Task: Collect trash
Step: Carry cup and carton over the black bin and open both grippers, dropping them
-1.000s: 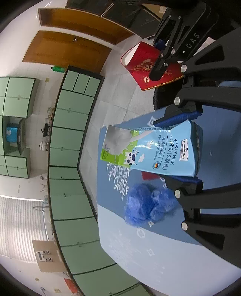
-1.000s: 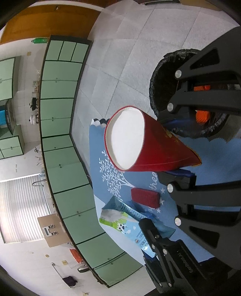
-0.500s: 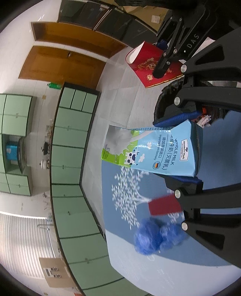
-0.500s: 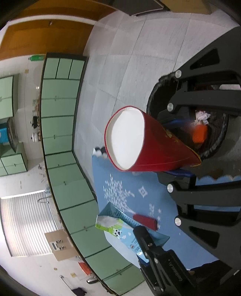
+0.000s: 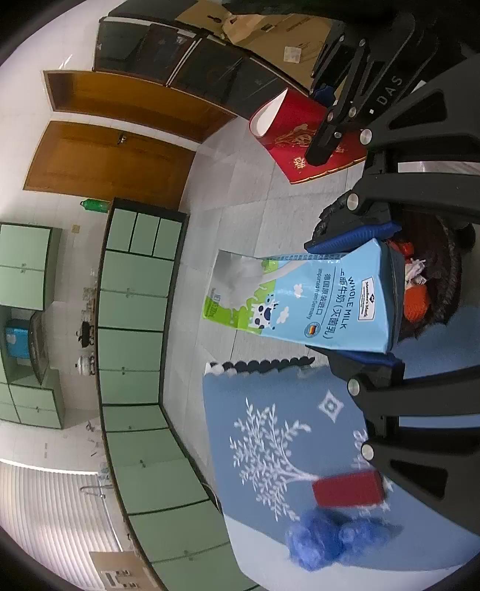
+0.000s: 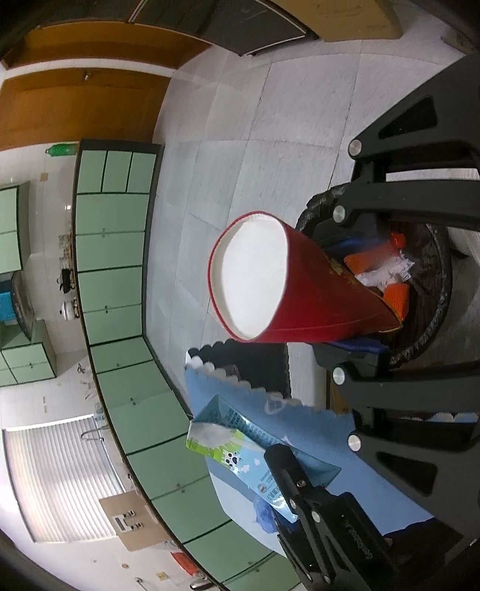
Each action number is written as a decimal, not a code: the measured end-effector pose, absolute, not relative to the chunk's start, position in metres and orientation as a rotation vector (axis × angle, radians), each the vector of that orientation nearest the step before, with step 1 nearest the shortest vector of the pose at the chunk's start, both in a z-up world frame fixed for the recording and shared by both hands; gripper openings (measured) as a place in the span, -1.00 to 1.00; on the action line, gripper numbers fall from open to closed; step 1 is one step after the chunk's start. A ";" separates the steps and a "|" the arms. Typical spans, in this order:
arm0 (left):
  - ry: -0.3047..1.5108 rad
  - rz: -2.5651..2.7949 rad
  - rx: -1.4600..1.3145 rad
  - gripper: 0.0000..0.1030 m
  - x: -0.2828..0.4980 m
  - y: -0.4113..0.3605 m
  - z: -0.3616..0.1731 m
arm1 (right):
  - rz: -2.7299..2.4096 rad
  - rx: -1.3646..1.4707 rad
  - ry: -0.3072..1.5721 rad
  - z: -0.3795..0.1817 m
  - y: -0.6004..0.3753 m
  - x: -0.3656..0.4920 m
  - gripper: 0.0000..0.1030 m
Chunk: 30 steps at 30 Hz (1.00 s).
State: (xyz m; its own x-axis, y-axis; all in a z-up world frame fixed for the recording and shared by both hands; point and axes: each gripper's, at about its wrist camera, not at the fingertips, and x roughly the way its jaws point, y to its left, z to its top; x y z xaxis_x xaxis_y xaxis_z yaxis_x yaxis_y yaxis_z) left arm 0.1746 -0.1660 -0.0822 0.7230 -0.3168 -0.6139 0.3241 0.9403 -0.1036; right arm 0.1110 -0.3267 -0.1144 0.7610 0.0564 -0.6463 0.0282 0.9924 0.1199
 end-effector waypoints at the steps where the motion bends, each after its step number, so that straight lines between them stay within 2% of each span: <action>1: 0.677 -0.356 0.012 -0.12 0.177 -0.170 -0.083 | 0.010 0.127 0.708 -0.114 -0.325 0.111 -0.32; 10: 0.717 -0.381 0.033 -0.11 0.199 -0.197 -0.100 | -0.032 0.141 0.739 -0.131 -0.340 0.122 -0.31; 13: 0.734 -0.390 0.037 -0.10 0.205 -0.202 -0.107 | -0.045 0.141 0.754 -0.137 -0.345 0.128 -0.26; 16: 0.751 -0.401 0.024 -0.06 0.212 -0.203 -0.109 | -0.058 0.137 0.770 -0.145 -0.348 0.135 0.00; 20: 0.748 -0.394 0.018 -0.01 0.216 -0.200 -0.109 | -0.082 0.142 0.787 -0.152 -0.350 0.139 0.22; 22: 0.743 -0.386 0.008 0.04 0.218 -0.195 -0.106 | -0.094 0.145 0.782 -0.152 -0.350 0.138 0.52; 24: 0.737 -0.375 -0.005 0.11 0.216 -0.188 -0.103 | -0.098 0.149 0.771 -0.151 -0.347 0.135 0.68; 30: 0.709 -0.355 -0.022 0.20 0.207 -0.167 -0.090 | -0.070 0.160 0.735 -0.135 -0.335 0.128 0.74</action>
